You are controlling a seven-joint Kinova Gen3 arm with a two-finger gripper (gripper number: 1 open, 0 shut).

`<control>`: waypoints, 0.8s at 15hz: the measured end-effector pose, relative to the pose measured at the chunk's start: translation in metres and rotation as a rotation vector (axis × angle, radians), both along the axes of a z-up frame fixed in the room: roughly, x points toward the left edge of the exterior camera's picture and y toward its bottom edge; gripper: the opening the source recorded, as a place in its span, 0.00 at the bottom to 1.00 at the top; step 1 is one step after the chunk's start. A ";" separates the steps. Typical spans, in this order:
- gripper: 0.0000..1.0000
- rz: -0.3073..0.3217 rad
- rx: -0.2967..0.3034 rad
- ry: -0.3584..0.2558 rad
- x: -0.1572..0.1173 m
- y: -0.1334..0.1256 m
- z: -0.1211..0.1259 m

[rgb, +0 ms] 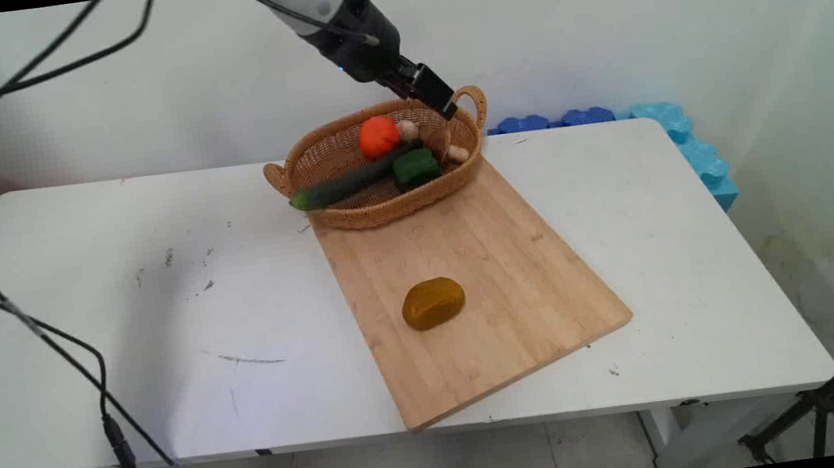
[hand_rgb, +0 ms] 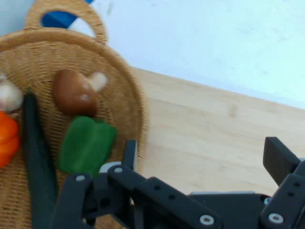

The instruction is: Pick up the potato from the cutting board

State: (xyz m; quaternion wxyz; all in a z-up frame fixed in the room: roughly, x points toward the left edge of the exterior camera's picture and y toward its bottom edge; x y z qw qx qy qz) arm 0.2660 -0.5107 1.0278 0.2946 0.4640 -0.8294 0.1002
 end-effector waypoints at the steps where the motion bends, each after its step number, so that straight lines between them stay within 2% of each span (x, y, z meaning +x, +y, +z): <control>1: 1.00 -0.018 0.000 0.008 0.001 0.013 0.005; 5: 1.00 -0.079 0.031 0.001 0.007 0.064 -0.002; 7: 1.00 -0.108 0.052 -0.016 0.006 0.087 -0.018; 12: 1.00 -0.145 0.091 -0.050 -0.003 0.123 -0.065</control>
